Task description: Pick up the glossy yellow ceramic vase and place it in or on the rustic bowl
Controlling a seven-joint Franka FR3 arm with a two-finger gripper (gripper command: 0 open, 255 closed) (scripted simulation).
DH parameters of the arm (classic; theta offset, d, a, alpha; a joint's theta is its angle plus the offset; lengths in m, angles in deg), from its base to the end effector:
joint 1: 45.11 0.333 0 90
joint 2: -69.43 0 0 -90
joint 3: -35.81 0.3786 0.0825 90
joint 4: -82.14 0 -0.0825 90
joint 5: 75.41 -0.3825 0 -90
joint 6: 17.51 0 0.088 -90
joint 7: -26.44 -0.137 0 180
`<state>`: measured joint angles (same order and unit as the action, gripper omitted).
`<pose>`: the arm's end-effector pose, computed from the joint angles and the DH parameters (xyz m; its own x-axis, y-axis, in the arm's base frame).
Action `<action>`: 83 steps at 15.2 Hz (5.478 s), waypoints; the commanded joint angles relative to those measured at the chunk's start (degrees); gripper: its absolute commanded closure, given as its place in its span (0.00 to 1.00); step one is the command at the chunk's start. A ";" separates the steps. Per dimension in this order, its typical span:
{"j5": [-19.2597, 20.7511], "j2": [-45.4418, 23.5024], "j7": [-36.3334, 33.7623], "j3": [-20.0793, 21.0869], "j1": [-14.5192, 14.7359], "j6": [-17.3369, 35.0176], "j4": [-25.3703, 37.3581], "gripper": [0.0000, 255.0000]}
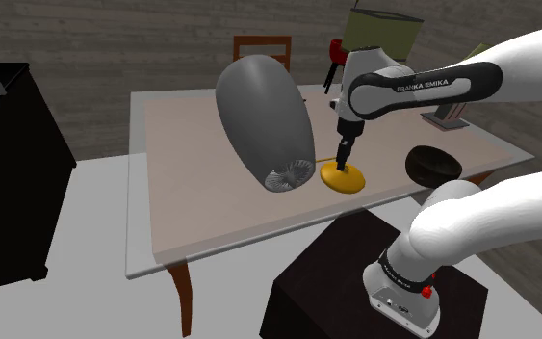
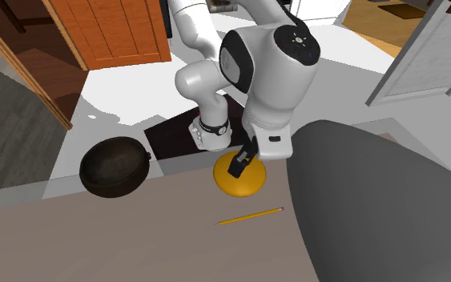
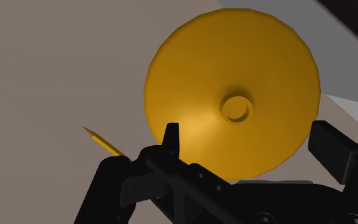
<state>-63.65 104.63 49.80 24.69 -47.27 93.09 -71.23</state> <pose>0.2846 -0.0883 0.4310 0.9429 0.2953 -0.1541 0.3001 -0.9539 0.0084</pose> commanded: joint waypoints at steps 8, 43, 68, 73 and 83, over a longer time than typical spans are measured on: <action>0.19 -0.31 -0.07 -0.16 -0.08 1.33 -0.99 0.00; -1.85 3.27 1.52 2.06 0.53 -19.16 15.97 1.00; 13.64 10.24 24.84 -15.19 -7.09 -30.66 25.79 1.00; 17.85 9.06 32.08 -21.19 -8.07 -31.04 30.11 1.00; 22.16 8.35 37.47 -28.27 -8.57 -27.12 29.96 1.00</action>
<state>-41.76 112.61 87.50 -3.41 -55.67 65.27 -40.22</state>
